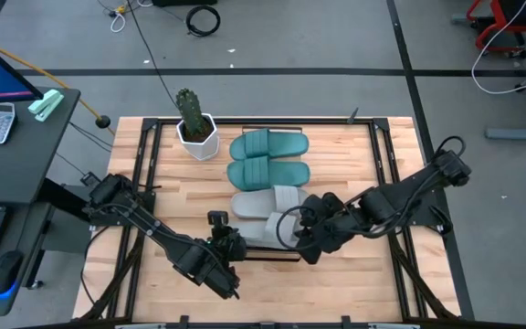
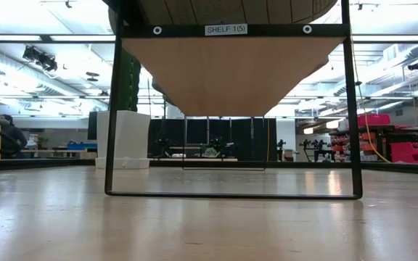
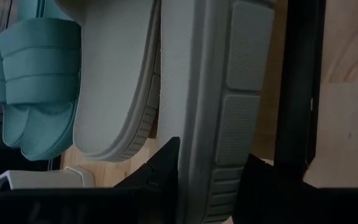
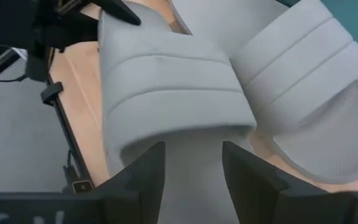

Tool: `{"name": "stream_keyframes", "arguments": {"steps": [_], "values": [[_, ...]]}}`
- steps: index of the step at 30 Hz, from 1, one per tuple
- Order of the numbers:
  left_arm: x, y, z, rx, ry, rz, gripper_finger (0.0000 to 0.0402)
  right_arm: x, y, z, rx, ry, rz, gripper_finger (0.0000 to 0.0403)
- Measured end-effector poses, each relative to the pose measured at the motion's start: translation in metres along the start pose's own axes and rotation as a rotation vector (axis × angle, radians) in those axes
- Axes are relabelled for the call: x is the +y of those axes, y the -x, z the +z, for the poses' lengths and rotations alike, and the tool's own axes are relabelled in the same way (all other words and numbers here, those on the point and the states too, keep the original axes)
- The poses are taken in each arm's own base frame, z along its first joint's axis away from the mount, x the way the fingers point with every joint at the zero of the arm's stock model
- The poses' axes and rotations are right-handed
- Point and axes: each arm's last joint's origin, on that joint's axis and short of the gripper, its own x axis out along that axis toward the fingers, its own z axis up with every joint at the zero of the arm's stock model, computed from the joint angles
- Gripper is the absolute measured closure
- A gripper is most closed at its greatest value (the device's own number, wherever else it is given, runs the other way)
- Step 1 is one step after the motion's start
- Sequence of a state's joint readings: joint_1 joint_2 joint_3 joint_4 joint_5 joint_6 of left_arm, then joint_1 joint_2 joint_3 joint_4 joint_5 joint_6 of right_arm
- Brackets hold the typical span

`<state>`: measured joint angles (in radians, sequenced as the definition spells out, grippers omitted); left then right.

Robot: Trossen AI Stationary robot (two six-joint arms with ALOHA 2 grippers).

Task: Pick and place slides into the shelf
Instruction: Put the gray slide on the shelf

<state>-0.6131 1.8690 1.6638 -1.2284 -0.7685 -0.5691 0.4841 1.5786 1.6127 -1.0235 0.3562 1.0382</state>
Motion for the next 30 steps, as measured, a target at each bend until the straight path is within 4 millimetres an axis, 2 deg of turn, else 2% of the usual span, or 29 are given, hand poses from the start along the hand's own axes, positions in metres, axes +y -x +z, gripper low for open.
{"name": "stream_keyframes", "arguments": {"steps": [7,18,23,30], "values": [[0.0,0.0,0.0,0.0,0.006,-0.003,0.0283,0.005,-0.019,-0.004,0.059,0.017,-0.018,0.0238],[-0.001,0.0,0.001,-0.005,0.01,-0.014,0.0217,0.006,-0.02,-0.005,0.072,0.037,-0.009,0.0238],[0.007,0.009,0.001,-0.017,0.021,-0.035,0.0186,0.006,-0.02,-0.005,0.073,0.039,-0.009,0.0238],[0.031,0.026,0.003,-0.064,0.089,-0.065,0.0168,0.006,-0.02,-0.005,0.075,0.048,-0.006,0.0238]]}}
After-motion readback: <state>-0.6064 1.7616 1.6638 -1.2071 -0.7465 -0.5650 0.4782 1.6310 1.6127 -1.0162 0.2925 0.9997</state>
